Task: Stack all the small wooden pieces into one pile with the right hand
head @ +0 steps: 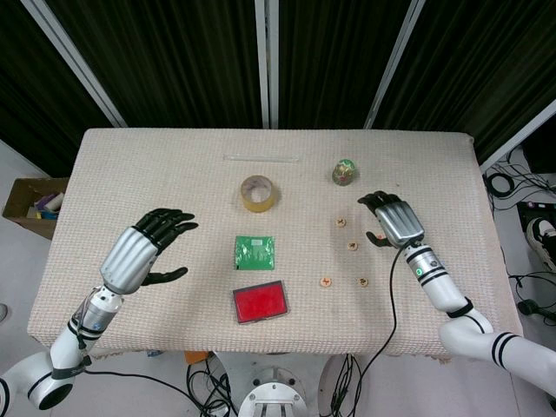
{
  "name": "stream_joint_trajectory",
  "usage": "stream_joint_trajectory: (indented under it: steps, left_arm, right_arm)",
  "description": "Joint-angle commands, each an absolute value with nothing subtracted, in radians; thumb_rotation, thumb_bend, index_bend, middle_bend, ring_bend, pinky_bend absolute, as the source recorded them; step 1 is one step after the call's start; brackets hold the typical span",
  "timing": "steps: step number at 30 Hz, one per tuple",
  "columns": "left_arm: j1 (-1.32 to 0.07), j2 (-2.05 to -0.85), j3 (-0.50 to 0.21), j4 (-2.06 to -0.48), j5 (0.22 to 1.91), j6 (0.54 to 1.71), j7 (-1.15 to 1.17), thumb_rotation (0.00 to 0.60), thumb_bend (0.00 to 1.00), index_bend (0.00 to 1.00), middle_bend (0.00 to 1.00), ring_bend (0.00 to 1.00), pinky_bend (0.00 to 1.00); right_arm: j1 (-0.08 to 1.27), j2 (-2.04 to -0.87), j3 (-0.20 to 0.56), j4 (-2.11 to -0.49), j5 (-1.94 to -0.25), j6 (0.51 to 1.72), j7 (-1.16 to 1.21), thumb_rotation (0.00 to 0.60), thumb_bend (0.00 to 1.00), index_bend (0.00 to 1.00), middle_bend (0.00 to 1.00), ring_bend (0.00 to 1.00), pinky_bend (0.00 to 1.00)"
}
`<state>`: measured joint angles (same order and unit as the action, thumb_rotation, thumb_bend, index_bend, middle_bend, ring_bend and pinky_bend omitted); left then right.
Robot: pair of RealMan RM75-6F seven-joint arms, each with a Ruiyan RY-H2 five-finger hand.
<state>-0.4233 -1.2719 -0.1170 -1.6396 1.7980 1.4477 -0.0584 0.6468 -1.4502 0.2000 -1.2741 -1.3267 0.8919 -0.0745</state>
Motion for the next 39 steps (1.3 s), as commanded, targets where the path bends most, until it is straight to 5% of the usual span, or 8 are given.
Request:
stream_joint_trajectory:
  steps: [1,10,19,39]
  left_arm:
    - [-0.424,-1.27,-0.115,-1.641,1.796,1.45,-0.057,0.6,0.0,0.22,0.2,0.18,0.23]
    - [-0.408,-1.26,-0.096,-1.633,1.761,1.456,-0.051,0.6,0.0,0.22,0.2,0.18,0.23]
    - [-0.318,-1.222,-0.052,-1.655,1.626,1.449,0.039,0.6,0.0,0.22,0.2,0.18,0.23]
    - [-0.223,-1.244,-0.024,-1.611,1.574,1.501,0.008,0.6,0.0,0.22,0.2,0.18,0.23]
  right_arm:
    - [0.652,-1.457,0.197,-1.263,-1.334,0.9,-0.06,0.6,0.26,0.21,0.21,0.11,0.25]
    - [0.624,-1.417,0.153,-1.328,-1.402,0.975,-0.031,0.6,0.26,0.21,0.23,0.11,0.25]
    - [0.543,-1.305,0.012,-1.55,-1.541,1.046,-0.03,0.6,0.22,0.26,0.27,0.12,0.25]
    - [0.626,-1.527,0.004,-1.421,-1.572,0.941,-0.282,0.6,0.27,0.37,0.24,0.09,0.23]
